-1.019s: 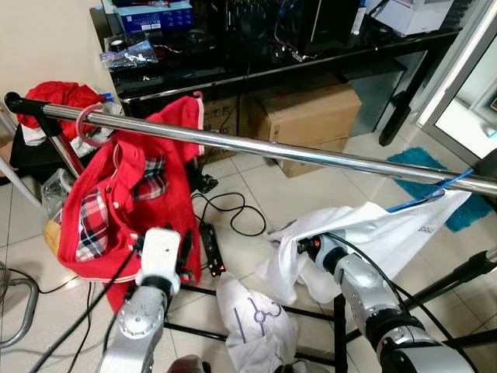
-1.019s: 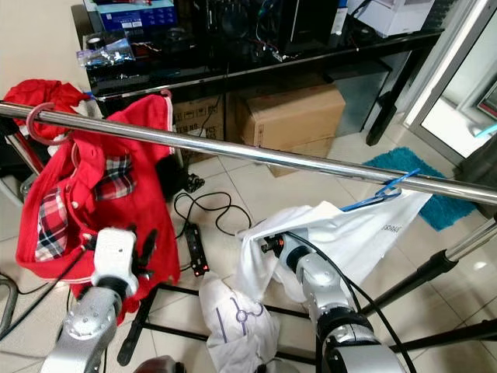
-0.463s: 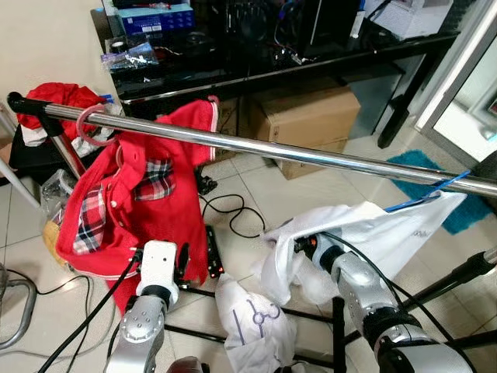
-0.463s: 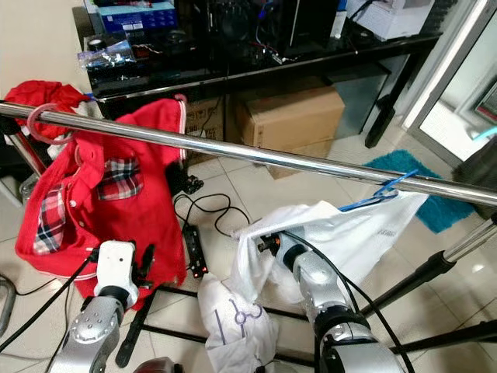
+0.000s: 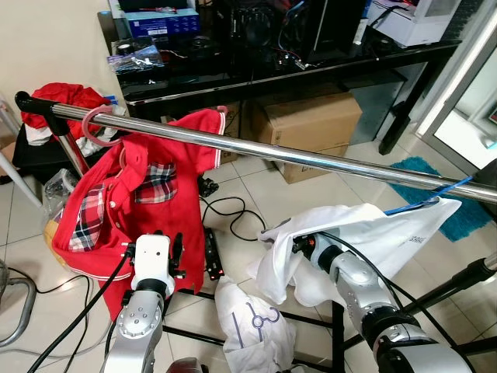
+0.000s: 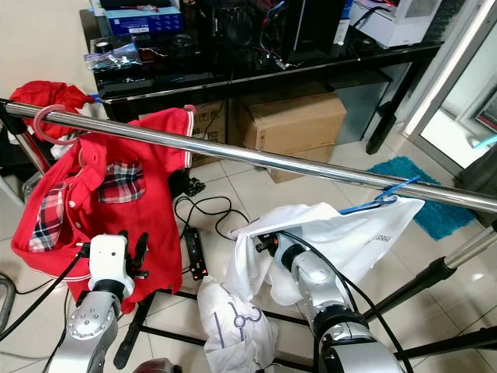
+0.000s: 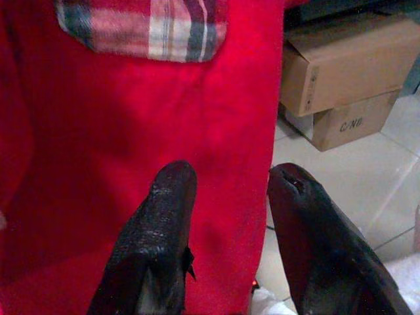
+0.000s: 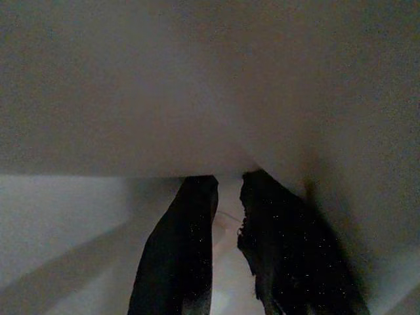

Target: Hang hanger

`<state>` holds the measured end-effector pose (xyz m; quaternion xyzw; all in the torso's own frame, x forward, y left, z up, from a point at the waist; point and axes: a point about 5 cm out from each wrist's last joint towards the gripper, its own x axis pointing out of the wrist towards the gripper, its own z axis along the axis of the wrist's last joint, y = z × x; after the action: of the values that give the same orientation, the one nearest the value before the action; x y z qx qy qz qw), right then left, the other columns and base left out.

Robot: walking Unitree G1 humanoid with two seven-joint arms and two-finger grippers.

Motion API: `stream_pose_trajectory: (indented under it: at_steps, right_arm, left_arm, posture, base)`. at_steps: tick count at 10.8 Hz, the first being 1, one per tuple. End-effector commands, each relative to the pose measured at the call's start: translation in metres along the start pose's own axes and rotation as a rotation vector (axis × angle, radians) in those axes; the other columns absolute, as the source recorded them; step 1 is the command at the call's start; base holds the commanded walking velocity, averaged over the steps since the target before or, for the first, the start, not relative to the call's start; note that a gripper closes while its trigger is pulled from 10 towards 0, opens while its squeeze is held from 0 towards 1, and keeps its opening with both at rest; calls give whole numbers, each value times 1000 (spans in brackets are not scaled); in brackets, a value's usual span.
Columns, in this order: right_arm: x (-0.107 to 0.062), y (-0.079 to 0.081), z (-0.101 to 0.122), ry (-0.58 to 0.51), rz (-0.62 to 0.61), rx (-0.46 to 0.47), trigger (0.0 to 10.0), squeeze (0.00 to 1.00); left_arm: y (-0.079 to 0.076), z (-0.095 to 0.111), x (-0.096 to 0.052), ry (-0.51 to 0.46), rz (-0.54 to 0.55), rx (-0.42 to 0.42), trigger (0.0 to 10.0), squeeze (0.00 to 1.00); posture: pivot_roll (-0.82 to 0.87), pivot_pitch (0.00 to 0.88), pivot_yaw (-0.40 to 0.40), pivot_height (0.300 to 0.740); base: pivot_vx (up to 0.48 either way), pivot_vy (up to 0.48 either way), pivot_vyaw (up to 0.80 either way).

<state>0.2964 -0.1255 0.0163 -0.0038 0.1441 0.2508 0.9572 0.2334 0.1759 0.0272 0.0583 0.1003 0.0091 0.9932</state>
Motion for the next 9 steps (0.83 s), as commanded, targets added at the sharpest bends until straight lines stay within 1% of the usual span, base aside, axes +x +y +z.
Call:
stream_pose_trajectory:
  at_steps: [1,3,5,7,8,9]
  right_arm:
    - [4,-1,9,-28,9,-22,10000,0]
    - [4,-1,9,-32,13,-23,10000,0]
    - [3,-3,10,-40,-3,-18,10000,0]
    - [2,-3,8,-38,-8,-17,10000,0]
    - [-5,-7,-1,10,1,-49,10000,0]
    - [-12,-15,-8,59,12,-58,10000,0]
  left_arm:
    - [-2,-3,-1,4,6,8,10000,0]
    - [-2,2,0,-24,18,6,10000,0]
    - [-1,6,0,-61,14,37,10000,0]
    - [-2,6,0,-66,-10,84,10000,0]
    - [-7,7,-1,-71,-32,98,10000,0]
    - [-12,6,1,-72,-44,98,10000,0]
  posture:
    - [165,8,-61,740]
    - [165,7,-61,740]
    - [159,12,-55,740]
    - [155,15,-53,740]
    - [145,24,-56,740]
    - [138,25,-56,740]
  base:
    - [0,0,0]
    - [0,0,0]
    - [0,0,0]
    - [0,0,0]
    - [0,0,0]
    - [0,0,0]
